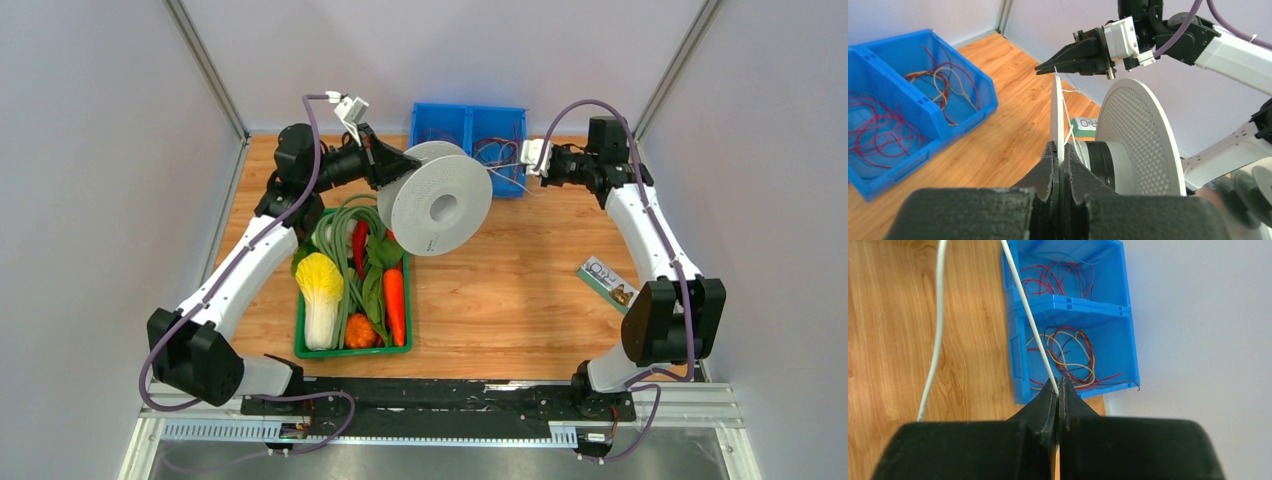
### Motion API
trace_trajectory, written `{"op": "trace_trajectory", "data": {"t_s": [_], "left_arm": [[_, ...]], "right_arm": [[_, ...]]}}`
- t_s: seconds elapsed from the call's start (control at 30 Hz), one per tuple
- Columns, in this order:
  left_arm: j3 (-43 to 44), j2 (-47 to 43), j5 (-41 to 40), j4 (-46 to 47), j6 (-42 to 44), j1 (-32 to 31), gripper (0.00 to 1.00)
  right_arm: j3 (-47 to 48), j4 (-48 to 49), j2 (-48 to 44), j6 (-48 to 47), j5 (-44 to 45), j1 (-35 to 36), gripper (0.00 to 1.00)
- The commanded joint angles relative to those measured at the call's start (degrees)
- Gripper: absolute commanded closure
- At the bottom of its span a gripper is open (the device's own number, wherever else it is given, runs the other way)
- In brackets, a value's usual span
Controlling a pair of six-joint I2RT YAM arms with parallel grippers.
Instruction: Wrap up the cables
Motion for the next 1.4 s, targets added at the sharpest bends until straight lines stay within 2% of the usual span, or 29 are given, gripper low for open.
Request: {"op": "trace_trajectory", "data": {"t_s": [0.0, 0.23, 0.4, 0.57, 0.7, 1.0, 1.23, 1.37], "left_arm": [[5.5, -3.3, 6.1, 5.9, -7.8, 2.6, 1.0], [6.2, -3.2, 4.9, 8.4, -11.1, 3.4, 1.0], [6.3, -3.2, 3.8, 9.4, -12.9, 3.5, 1.0], [7.0, -2.7, 0.5, 10.3, -16.8, 4.1, 1.0], [7.9, -1.4, -4.7, 9.7, -23.0, 6.4, 1.0], [14.0, 0.7, -18.7, -6.1, -31.5, 10.7, 1.0], [15.5, 0.5, -26.3, -13.3, -37.6, 13.6, 1.0], [14.6, 0.7, -25.8, -11.5, -38.7, 14.6, 1.0]], "right_arm": [[-2.7, 1.8, 1.1, 0.3, 15.0, -8.2, 0.99], [-6.0, 1.9, 1.2, -0.7, 16.2, -9.6, 0.92], [-6.3, 0.6, 0.7, 0.2, 15.2, -9.7, 1.0], [-8.8, -1.2, -0.8, 0.9, 12.3, -9.8, 1.0], [-10.7, -2.1, -2.2, 3.9, 10.6, -9.8, 1.0], [-17.2, -6.1, -6.9, 4.1, 8.3, -9.8, 1.0], [-21.0, -8.8, -9.5, 3.1, 7.1, -9.7, 1.0], [-22.5, -9.8, -11.3, 1.3, 7.1, -9.3, 1.0]]}}
